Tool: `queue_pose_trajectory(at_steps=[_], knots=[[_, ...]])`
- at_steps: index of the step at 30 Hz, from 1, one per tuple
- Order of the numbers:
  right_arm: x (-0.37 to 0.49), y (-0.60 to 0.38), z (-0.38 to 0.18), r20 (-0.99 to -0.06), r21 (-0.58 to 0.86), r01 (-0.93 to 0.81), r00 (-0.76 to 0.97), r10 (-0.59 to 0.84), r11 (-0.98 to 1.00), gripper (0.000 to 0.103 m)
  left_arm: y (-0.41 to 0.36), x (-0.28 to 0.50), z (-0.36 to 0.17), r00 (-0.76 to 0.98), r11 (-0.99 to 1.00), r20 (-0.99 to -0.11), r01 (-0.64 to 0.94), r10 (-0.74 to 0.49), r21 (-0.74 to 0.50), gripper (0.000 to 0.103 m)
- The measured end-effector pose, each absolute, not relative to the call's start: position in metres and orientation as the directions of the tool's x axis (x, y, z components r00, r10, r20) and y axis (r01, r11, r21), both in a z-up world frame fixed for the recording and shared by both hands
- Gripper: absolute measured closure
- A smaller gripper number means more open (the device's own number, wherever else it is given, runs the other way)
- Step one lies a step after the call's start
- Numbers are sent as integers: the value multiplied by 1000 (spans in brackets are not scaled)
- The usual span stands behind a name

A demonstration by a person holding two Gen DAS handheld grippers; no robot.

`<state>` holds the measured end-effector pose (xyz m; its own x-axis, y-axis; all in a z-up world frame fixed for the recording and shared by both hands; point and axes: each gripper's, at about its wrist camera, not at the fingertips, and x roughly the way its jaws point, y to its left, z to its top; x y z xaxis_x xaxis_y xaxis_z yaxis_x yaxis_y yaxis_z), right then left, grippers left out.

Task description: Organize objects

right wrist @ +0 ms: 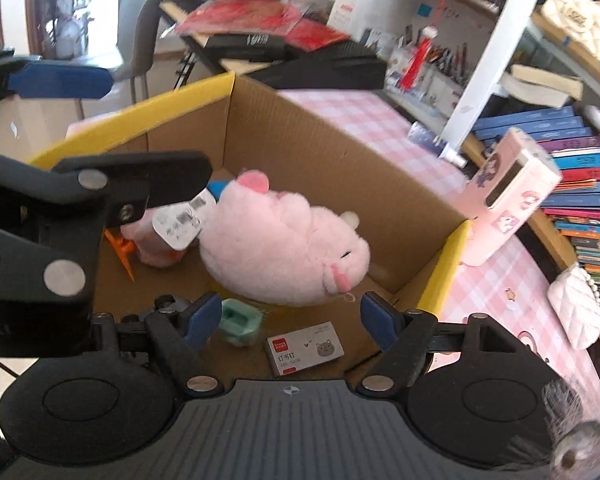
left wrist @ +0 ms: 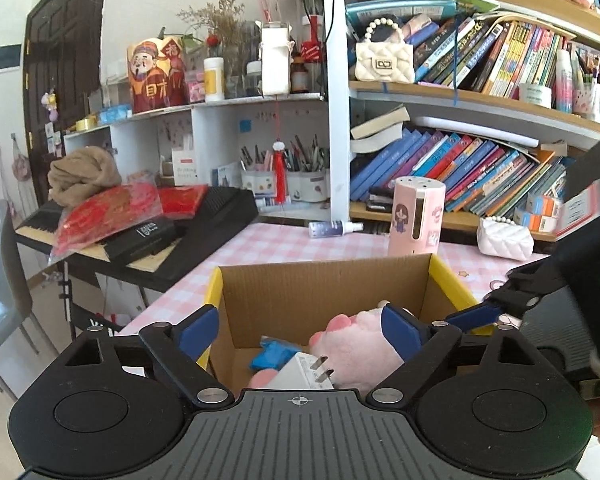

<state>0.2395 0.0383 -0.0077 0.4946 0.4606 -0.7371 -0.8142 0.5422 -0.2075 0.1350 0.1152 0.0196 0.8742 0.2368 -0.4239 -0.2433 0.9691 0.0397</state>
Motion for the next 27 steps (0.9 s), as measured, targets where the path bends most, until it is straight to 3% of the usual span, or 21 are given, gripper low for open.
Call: queue_pose_trajectory(at_steps=[8,13,27], knots=[[202,9,17,-635,-200,-724,609,475,661,27,114,108,25,862,961,-439,-277,253,11,2],[174,-13,26,-571,-176,-599,708,415,781,23,107,85,26,861,961,-445,-276,247,-1,0],[87,-73,3,-610,-71,-293,769,191,953,10,75,22,9,833,976,-515,-216,204,36,0]])
